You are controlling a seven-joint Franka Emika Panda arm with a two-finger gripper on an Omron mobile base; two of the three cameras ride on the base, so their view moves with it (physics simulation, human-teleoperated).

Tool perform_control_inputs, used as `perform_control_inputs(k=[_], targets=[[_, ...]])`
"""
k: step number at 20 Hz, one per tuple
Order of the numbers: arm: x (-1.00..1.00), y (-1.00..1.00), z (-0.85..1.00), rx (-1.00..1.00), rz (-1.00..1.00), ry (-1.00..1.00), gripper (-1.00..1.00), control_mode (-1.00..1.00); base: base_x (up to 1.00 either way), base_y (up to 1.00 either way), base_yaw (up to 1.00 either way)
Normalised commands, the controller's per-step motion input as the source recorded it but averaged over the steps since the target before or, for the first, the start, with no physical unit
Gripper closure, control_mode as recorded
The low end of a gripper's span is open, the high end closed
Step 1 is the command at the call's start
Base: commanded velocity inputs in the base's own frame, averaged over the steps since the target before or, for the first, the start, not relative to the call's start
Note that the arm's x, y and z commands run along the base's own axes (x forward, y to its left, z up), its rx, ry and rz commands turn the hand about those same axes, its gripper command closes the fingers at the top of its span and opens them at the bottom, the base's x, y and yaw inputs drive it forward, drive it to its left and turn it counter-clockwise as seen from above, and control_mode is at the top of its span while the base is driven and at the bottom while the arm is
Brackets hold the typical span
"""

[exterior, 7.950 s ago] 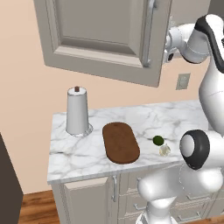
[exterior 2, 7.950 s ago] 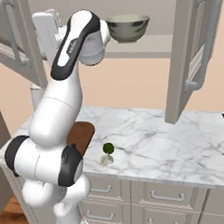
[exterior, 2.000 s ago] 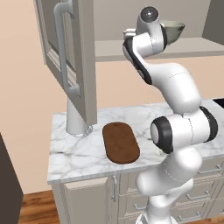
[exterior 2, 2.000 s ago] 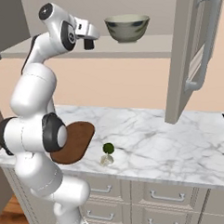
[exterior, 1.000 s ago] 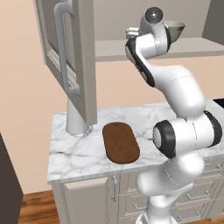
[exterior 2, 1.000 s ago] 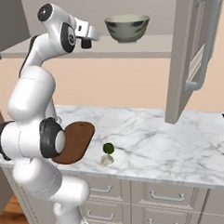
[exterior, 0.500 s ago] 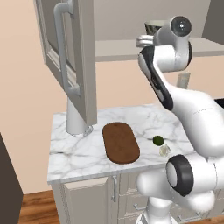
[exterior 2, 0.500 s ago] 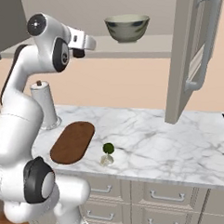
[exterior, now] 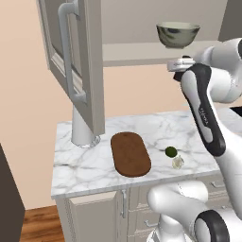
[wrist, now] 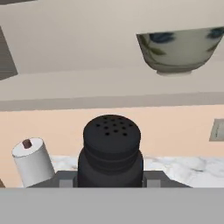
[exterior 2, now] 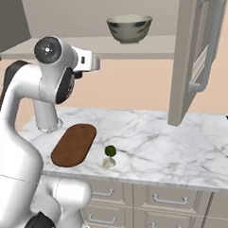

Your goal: Open the cabinet. Place the bowl and condiment on the counter. Then place the lime and garlic on the cutting board.

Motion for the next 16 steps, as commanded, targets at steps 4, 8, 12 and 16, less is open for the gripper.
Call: perform_control_inputs(k=[4,8,12,16], targets=[[-0.92,-0.18,-1.00,-0.13,0.25,0.14,1.00,-1.00,0.00,0.00,0.00],[-0.22,-0.18,-1.00,-0.19,0.19,0.16,1.00,-1.00,0.00,0.00,0.00],[0.44,0.00,-0.95,-0.13,0.21,0.04,1.00,-1.00,0.00,0.00,0.00],[0.98,0.00,-0.80,-0.04,0.25,0.00,1.00,-1.00,0.00,0.00,0.00]])
